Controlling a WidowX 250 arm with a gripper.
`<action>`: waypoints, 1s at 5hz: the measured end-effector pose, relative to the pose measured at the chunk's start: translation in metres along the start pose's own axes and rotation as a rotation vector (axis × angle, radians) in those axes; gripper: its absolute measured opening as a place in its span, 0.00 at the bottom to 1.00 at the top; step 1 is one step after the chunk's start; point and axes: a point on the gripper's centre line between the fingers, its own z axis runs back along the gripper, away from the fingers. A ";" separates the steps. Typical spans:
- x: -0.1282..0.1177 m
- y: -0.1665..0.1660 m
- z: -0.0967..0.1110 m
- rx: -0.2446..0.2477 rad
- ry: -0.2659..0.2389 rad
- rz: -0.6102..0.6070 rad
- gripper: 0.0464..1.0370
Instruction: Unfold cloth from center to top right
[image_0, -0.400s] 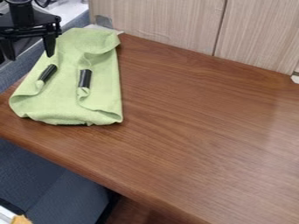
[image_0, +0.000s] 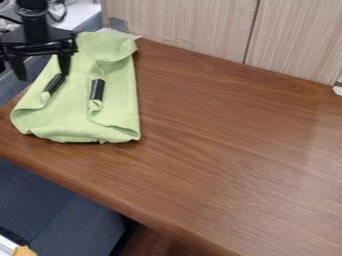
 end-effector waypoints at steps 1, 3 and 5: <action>-0.001 -0.021 -0.002 -0.012 0.005 -0.032 0.96; -0.014 -0.049 -0.028 0.004 0.025 -0.111 0.96; -0.022 -0.063 -0.045 0.058 0.034 -0.167 0.91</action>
